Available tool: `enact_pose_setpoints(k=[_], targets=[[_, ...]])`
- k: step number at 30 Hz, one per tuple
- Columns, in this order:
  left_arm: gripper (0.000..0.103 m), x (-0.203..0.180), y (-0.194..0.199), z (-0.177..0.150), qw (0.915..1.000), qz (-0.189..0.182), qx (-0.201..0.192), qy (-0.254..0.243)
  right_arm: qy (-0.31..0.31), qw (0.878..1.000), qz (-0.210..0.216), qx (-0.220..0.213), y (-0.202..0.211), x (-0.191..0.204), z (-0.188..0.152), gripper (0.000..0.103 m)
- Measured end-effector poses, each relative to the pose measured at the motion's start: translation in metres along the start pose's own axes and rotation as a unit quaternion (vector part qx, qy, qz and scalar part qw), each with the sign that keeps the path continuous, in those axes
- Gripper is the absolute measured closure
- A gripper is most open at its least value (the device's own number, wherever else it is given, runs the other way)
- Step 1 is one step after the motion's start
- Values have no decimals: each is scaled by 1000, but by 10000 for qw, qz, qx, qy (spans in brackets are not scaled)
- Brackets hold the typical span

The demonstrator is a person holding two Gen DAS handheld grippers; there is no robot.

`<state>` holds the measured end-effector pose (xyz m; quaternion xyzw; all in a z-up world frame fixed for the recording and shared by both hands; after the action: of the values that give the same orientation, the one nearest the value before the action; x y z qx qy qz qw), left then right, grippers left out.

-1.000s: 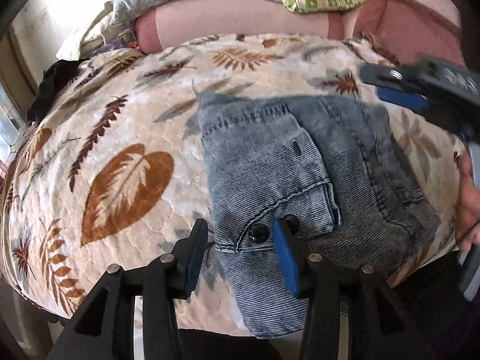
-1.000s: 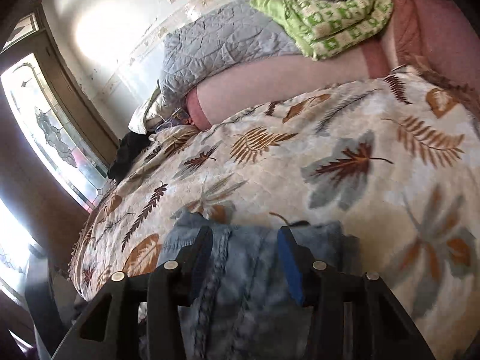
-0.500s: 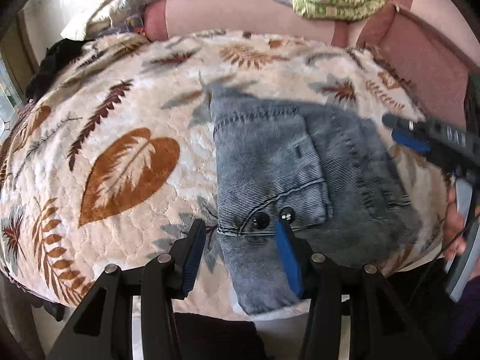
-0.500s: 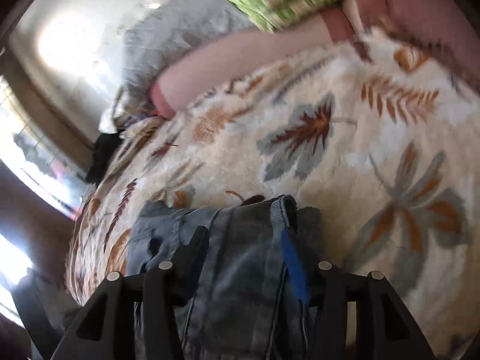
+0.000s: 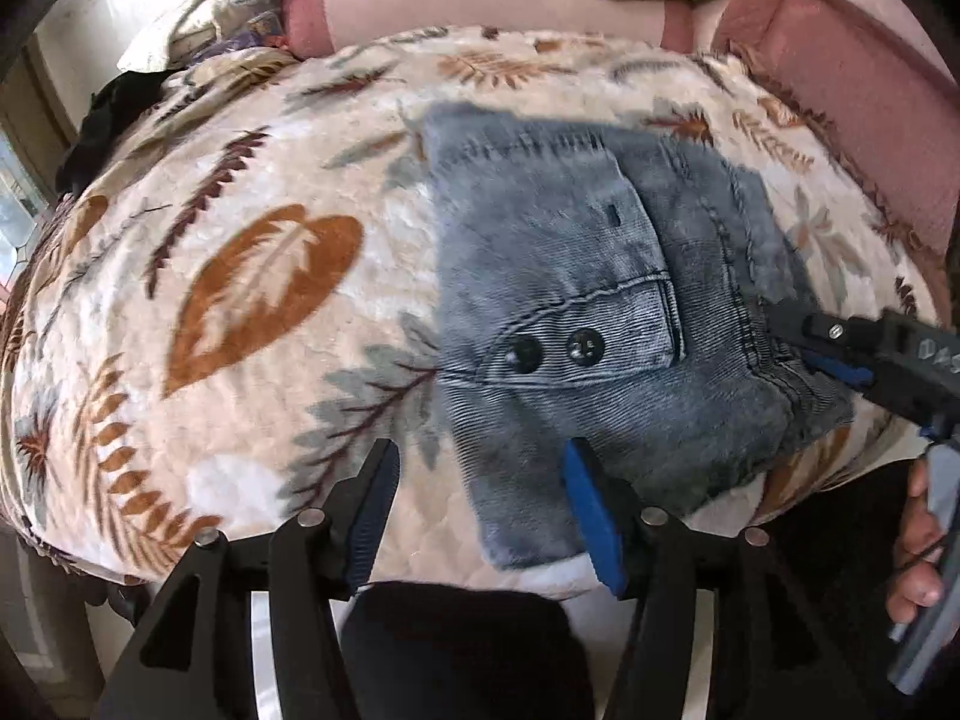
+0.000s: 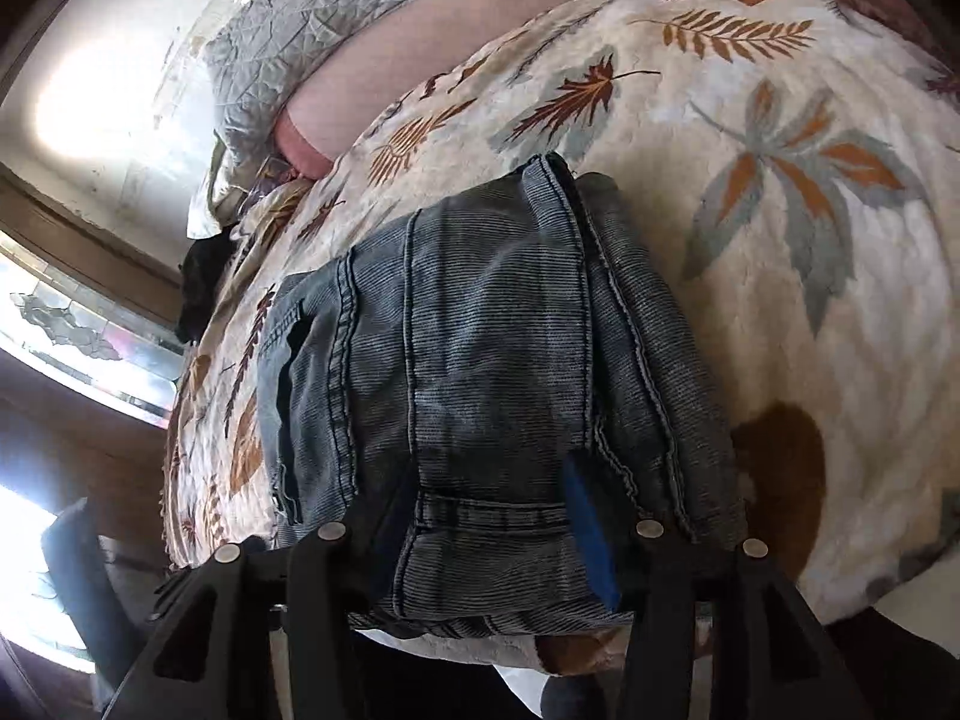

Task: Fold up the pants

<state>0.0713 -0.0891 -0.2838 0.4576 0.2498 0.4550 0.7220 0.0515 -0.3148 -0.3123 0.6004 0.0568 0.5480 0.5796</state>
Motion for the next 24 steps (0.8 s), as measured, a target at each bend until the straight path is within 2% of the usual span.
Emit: enact_pose_setpoints(k=[2, 5, 11, 14, 17, 21, 24], targets=[[45, 13, 13, -1, 9999, 75, -116, 100, 8, 10000, -10, -64, 7, 6, 0, 49], [45, 43, 28, -3, 9988, 167, -231, 388, -69, 9987, 445, -239, 26, 11, 6, 49], [38, 86, 32, 5, 9955, 320, -243, 861, 22, 9961, 321, -816, 63, -12, 31, 49], [33, 87, 24, 17, 9956, 216, -237, 883, -218, 9951, 370, -894, 69, -28, 42, 48], [32, 78, 12, 31, 9963, 15, -167, 840, -139, 9963, 253, -814, 68, -42, 46, 47], [32, 67, 2, 48, 9973, -93, -209, 694, -514, 9957, 580, -512, 59, -59, 54, 47], [32, 64, -6, 58, 9980, -115, -184, 597, -467, 9959, 579, -507, 55, -59, 69, 47]])
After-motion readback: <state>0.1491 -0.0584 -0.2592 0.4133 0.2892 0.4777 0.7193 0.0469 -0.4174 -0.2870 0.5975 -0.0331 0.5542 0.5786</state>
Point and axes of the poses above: each gripper's, at about its wrist camera, not at the fingertips, and y roughly against the way its jaws point, x to its left, z to its top, the point moved 6 cm from there along -y, roughly the way its jaws point, and after that the axes turned 8 degrees about -y, right-handed, at the moved point
